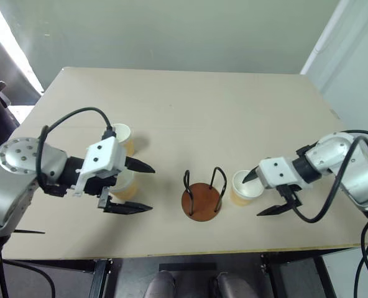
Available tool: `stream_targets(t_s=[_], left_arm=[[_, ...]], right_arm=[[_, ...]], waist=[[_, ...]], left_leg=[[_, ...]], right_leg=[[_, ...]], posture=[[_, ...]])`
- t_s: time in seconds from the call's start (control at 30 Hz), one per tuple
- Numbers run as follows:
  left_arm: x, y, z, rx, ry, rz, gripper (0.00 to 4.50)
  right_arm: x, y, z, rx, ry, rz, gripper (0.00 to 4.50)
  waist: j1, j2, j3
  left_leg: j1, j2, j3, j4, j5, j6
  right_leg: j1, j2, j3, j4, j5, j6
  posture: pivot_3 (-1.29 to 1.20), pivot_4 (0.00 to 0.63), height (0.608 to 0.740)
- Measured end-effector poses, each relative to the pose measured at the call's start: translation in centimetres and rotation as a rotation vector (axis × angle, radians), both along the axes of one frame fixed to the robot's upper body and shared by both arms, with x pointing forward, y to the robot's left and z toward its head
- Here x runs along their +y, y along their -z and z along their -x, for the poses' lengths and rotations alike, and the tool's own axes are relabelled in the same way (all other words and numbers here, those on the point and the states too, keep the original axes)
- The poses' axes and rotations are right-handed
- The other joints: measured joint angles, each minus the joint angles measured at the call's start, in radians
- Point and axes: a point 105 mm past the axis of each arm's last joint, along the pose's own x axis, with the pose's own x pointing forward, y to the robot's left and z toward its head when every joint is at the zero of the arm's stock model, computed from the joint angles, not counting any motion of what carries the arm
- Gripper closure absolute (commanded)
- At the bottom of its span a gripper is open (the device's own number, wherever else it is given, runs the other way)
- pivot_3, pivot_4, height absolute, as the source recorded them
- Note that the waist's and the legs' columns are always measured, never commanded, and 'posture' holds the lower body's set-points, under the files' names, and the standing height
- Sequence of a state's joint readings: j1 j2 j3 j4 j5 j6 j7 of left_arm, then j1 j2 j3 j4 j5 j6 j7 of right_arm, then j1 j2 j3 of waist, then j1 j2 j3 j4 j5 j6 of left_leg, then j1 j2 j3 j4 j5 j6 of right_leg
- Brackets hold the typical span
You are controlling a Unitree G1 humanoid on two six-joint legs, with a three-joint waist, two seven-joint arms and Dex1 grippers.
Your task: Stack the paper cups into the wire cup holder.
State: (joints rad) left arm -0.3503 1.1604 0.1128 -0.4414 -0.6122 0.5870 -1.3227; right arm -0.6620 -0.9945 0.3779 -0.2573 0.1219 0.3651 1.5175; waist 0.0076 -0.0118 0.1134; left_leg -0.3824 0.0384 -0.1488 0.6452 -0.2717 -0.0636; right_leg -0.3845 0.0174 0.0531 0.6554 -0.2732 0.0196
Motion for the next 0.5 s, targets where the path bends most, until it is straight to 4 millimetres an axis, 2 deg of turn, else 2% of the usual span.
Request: stream_targets(t_s=[0.03,0.13,0.37,0.5], left_arm=[[-0.2,0.0,0.1,0.0,0.001,0.002,0.0],[-0.8,-0.1,0.4,-0.004,-0.002,0.004,0.0],[-1.0,-0.1,0.3,-0.003,-0.022,0.01,0.0],[-0.6,-0.2,0.2,0.004,-0.027,0.014,0.0]], right_arm=[[0.3,0.4,-0.1,0.0,-0.007,0.001,0.63],[0.8,1.2,-0.2,-0.011,-0.034,0.019,1.72],[1.0,1.1,-1.3,-0.073,-0.035,0.034,4.39],[0.6,1.0,-1.0,-0.054,-0.049,0.051,4.45]], waist=[[0.0,0.0,0.0],[-0.001,0.0,0.0],[0.001,0.0,0.0],[0.001,0.0,0.0]], left_leg=[[0.0,0.0,0.001,0.0,0.0,0.0],[0.0,0.0,0.001,0.0,0.0,0.0],[0.0,0.0,0.001,0.0,0.0,0.001],[0.0,0.0,0.001,0.0,0.0,0.0]], right_leg=[[0.0,0.0,0.0,0.0,0.0,0.0],[0.0,0.0,0.001,0.0,0.0,0.0],[0.0,0.0,0.001,0.001,0.0,0.0],[0.0,0.0,0.001,0.0,0.0,0.0]], posture=[[0.0,0.15,0.74],[0.0,0.15,0.74],[0.0,0.15,0.74],[0.0,0.15,0.74]])
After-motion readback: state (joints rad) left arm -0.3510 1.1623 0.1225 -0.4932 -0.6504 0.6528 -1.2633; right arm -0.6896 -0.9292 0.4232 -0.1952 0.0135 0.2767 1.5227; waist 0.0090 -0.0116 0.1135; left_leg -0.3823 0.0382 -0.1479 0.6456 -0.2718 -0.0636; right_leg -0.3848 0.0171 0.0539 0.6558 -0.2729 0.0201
